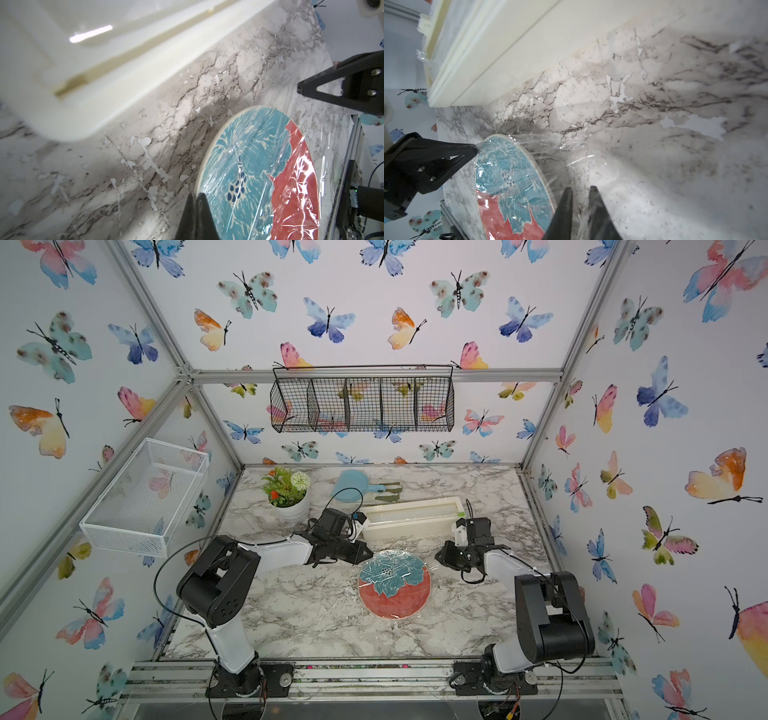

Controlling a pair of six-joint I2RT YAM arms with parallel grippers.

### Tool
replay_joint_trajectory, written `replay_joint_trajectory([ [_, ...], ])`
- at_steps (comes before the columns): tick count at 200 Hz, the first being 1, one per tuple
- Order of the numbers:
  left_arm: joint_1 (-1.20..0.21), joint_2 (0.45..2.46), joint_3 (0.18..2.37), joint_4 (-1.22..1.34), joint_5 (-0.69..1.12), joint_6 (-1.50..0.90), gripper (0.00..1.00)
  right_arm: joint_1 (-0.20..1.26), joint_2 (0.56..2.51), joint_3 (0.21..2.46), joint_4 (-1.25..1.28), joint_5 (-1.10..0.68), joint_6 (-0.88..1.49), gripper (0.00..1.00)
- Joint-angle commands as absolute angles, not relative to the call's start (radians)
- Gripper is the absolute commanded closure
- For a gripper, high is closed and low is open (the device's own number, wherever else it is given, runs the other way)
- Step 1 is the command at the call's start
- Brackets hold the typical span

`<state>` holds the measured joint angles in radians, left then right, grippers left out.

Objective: Wrap the plate with plastic wrap
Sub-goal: Cover the plate with plastic wrap.

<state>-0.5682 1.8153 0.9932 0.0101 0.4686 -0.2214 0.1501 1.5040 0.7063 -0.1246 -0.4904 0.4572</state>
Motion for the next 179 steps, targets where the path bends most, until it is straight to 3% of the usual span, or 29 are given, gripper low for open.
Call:
replay_joint_trajectory([
  [1,-0.558,1.769,0.994,-0.023,0.414,-0.207,1.00,0.150,1.513,0.746,-0.116,-0.510,0.459,0.93],
  [83,-0.514,1.754,0.950,-0.012,0.368,-0.244,1.00,0.207,1.672,0.889,-0.099,-0.488,0.472,0.92],
  [141,-0.484,1.791,0.919,-0.012,0.375,-0.265,1.00,0.241,1.780,0.914,-0.155,-0.360,0.476,0.89],
  [164,-0.483,1.809,0.922,-0.011,0.389,-0.268,1.00,0.242,1.773,0.921,-0.188,-0.343,0.459,0.79],
  [179,-0.483,1.817,0.928,-0.009,0.400,-0.273,1.00,0.243,1.751,0.950,-0.260,-0.309,0.427,0.57],
])
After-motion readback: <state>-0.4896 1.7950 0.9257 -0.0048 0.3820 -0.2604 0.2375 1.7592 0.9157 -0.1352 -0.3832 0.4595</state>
